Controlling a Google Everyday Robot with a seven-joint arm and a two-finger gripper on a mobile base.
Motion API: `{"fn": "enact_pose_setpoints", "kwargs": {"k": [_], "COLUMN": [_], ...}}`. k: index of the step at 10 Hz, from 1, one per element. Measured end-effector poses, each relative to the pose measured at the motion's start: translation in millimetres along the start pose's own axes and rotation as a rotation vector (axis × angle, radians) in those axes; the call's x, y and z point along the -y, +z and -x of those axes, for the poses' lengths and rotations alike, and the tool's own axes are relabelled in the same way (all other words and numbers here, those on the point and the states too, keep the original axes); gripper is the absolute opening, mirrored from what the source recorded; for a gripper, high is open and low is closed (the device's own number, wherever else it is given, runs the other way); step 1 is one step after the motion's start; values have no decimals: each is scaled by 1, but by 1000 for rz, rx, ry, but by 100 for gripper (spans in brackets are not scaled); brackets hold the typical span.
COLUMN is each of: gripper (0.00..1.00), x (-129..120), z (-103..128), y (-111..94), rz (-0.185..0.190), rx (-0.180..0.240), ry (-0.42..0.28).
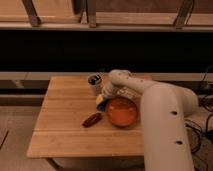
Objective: Place the white sponge in the ceramic bowl
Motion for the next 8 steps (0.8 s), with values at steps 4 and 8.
{"fn": "enact_pose_setpoints", "kwargs": {"k": [4,8], "gripper": [0,0], "x": [-20,-56], "z": [7,38], "y": [-1,-28], "rz": [43,87], "rx": [8,95], "ry": [-18,-70]}}
